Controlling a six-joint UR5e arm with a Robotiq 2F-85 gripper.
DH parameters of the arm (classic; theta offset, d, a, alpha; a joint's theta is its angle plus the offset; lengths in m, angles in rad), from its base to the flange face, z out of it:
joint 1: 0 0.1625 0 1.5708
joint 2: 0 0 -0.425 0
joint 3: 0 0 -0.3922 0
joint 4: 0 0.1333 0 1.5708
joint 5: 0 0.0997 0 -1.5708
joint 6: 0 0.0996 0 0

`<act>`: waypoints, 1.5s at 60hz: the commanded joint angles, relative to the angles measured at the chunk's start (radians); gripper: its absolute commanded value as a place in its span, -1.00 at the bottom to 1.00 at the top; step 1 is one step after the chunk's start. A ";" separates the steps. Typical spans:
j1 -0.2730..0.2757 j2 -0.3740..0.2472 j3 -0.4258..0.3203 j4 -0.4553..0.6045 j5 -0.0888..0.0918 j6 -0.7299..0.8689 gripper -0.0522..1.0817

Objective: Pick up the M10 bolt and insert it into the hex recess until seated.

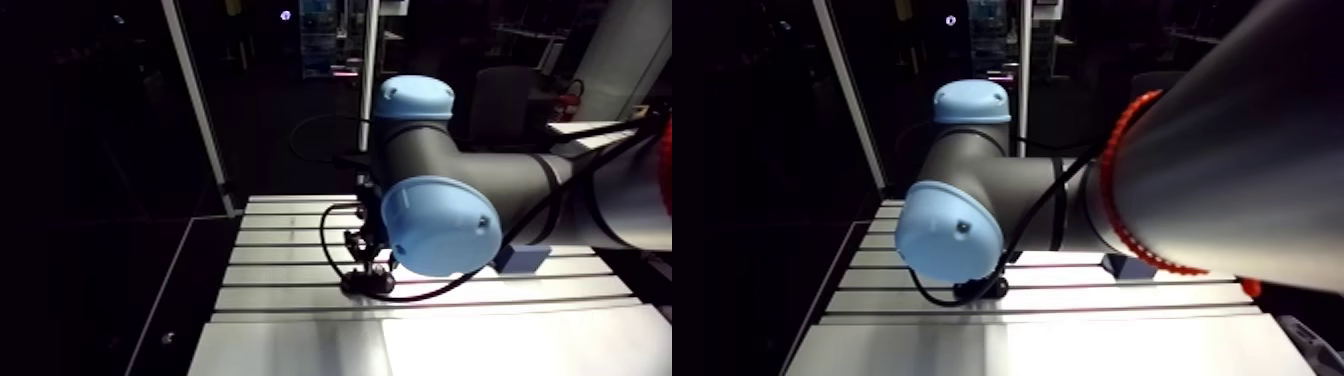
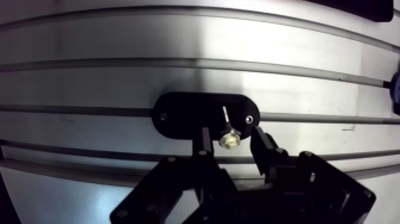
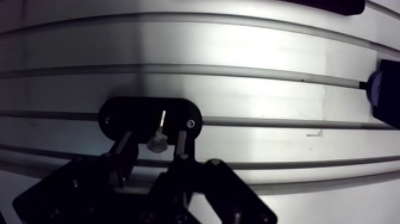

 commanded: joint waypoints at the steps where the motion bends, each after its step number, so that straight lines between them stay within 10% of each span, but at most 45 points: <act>1: 0.000 0.015 0.000 0.000 0.001 0.000 0.04; 90: -0.010 0.018 0.005 -0.014 0.014 -0.018 0.07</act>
